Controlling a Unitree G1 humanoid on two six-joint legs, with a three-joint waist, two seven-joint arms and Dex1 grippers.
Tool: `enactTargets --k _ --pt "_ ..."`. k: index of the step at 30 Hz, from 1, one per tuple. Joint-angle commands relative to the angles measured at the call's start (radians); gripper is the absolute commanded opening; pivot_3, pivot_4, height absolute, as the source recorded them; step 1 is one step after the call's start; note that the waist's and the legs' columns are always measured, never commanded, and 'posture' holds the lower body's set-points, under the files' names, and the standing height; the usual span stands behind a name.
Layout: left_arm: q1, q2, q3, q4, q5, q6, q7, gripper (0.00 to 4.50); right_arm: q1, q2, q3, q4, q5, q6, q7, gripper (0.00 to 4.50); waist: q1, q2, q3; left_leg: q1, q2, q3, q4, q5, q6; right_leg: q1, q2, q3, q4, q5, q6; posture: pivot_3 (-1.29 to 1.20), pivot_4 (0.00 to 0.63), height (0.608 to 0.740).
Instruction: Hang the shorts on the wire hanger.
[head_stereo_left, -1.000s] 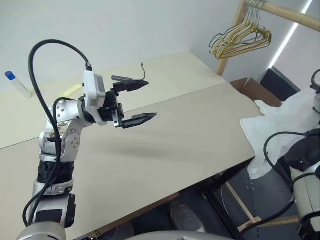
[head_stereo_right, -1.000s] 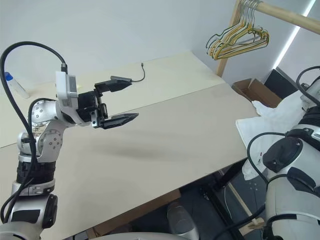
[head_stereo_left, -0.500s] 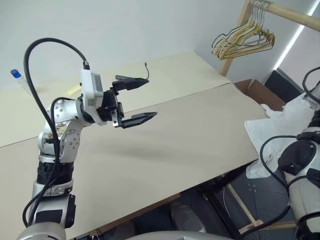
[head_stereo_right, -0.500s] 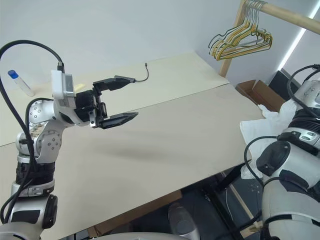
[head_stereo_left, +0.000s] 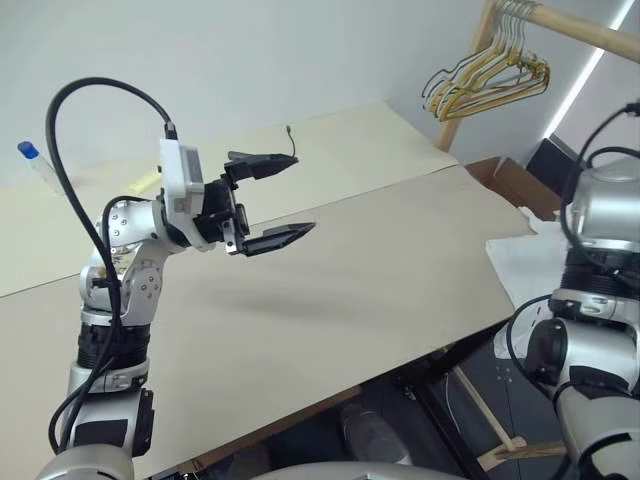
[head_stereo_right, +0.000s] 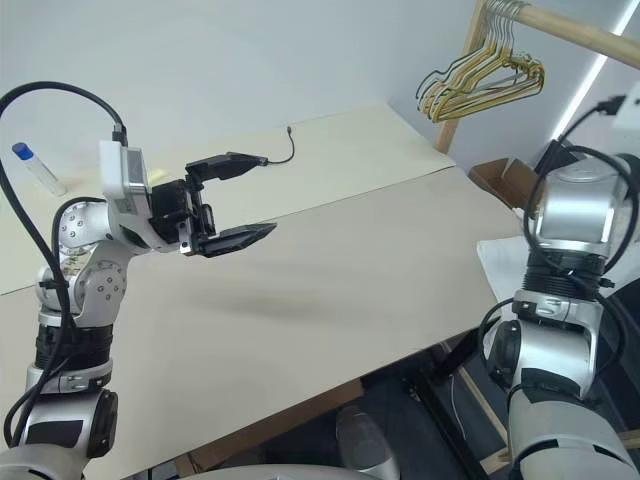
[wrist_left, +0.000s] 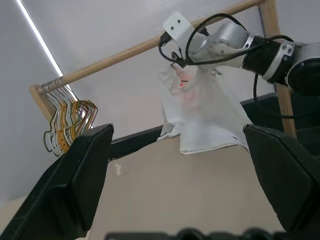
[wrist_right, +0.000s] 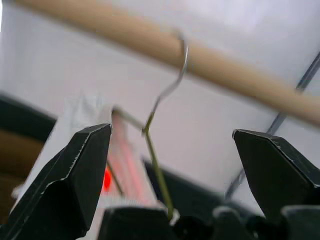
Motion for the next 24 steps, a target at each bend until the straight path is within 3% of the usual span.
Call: enactTargets --k 1,7,13,17,20,24 --pt "0.023 0.031 0.041 0.004 -0.008 -0.012 -0.001 4.50 -0.009 -0.001 0.095 -0.058 -0.061 -0.081 0.066 4.48 -0.001 0.000 0.000 0.000 0.000 0.000 0.000 0.000 0.000 0.000 0.000 0.000 0.000 0.000 0.001 -0.16 0.000 0.740" --pt "0.128 0.102 0.089 -0.001 0.022 -0.001 0.034 4.50 0.012 0.035 0.246 -0.071 -0.064 -0.183 0.291 4.48 -0.002 0.000 0.000 0.001 0.000 0.000 -0.001 0.000 0.000 0.000 0.000 0.001 0.000 0.000 0.000 -0.13 0.000 0.740" --pt "0.273 0.163 0.130 -0.060 0.043 0.078 0.127 4.50 0.032 0.112 0.248 -0.078 0.085 -0.174 0.591 4.48 0.024 -0.001 0.000 0.002 0.000 -0.004 -0.002 0.000 0.000 -0.002 0.000 -0.001 -0.001 0.003 -0.004 -0.04 0.000 0.740" --pt "0.368 0.158 0.205 -0.086 -0.034 0.136 0.155 4.50 0.060 0.134 0.249 -0.126 0.290 -0.049 0.928 4.48 0.063 -0.002 0.001 0.002 0.000 -0.007 -0.002 0.000 0.000 -0.002 0.000 -0.003 -0.001 0.003 -0.004 0.01 0.000 0.740" --pt "0.446 0.159 0.226 -0.110 -0.017 0.137 0.179 4.50 0.114 0.097 0.304 -0.195 0.372 -0.017 1.135 4.48 0.108 -0.002 0.001 0.002 0.000 -0.008 -0.002 0.000 0.001 -0.002 0.000 -0.006 -0.002 0.003 -0.004 0.06 0.000 0.740" --pt "0.522 0.147 0.251 -0.146 -0.022 0.154 0.224 4.50 0.154 0.051 0.358 -0.254 0.423 0.011 1.294 4.48 0.172 -0.002 0.001 0.001 0.000 -0.008 -0.002 0.000 0.001 -0.003 -0.001 -0.008 -0.003 0.003 -0.005 0.11 0.000 0.740"
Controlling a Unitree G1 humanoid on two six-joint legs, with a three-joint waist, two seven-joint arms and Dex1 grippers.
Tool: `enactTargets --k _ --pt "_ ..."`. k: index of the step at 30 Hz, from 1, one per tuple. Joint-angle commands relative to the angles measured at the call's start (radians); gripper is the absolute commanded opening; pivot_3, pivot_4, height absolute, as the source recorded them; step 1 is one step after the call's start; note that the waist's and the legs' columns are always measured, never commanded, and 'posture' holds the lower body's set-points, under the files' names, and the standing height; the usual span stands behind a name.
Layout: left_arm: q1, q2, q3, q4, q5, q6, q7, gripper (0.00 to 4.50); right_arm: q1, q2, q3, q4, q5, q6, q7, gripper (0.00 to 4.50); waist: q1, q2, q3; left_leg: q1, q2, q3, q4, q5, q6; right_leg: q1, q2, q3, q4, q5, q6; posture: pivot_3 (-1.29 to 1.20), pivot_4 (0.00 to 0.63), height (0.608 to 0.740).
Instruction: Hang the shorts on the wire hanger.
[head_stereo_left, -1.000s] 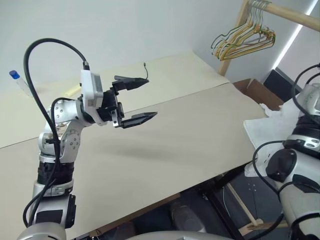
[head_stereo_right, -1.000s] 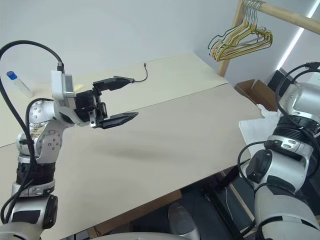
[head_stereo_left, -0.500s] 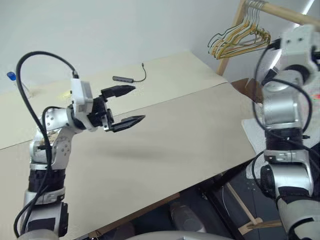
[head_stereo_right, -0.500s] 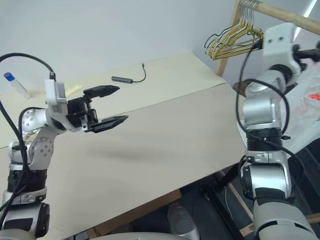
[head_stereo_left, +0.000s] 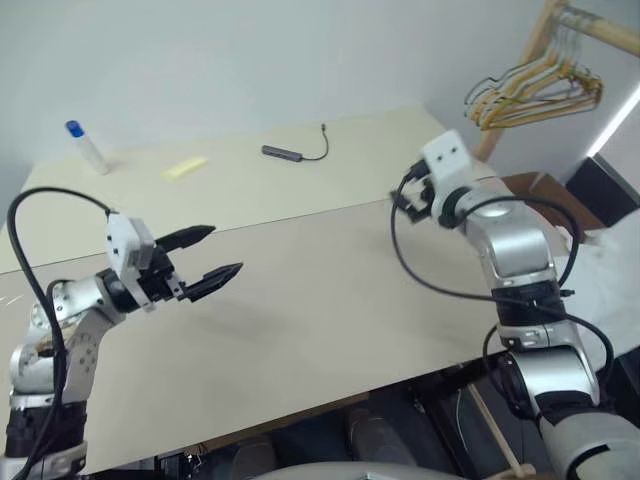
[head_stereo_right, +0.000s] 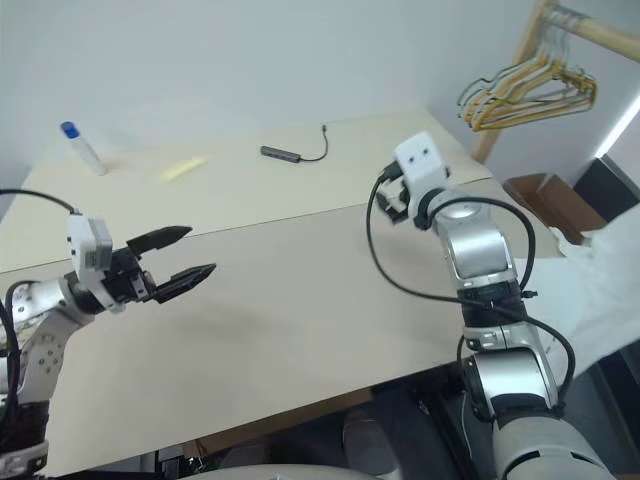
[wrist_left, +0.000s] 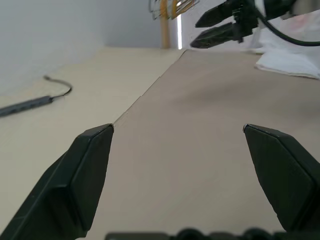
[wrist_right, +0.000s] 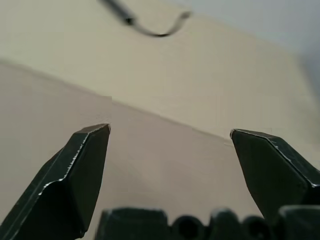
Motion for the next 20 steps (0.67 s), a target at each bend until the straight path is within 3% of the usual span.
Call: enactTargets --k 1,9,20 --pt "0.038 -0.004 0.050 -0.069 -0.026 0.014 0.037 4.50 0.005 -0.058 0.040 -0.087 0.035 -0.005 0.139 4.48 0.033 0.000 0.000 0.000 0.000 0.000 0.000 0.000 0.000 0.000 0.000 0.000 0.000 0.000 0.000 0.11 0.000 0.740" --pt "0.124 0.010 0.081 -0.145 -0.010 0.036 0.083 4.50 0.046 -0.133 0.134 -0.109 0.003 -0.073 0.273 4.48 0.136 -0.002 0.000 0.000 0.001 0.001 0.000 0.000 0.000 0.000 0.000 -0.004 0.000 0.000 -0.001 0.17 0.000 0.740" --pt "0.109 0.010 0.078 -0.170 -0.024 0.050 0.102 4.50 0.056 -0.115 0.158 -0.092 -0.039 -0.085 0.265 4.48 0.174 -0.002 0.000 0.000 0.001 0.001 0.000 0.000 -0.001 0.000 0.001 -0.005 -0.001 0.000 -0.002 0.18 0.000 0.740"
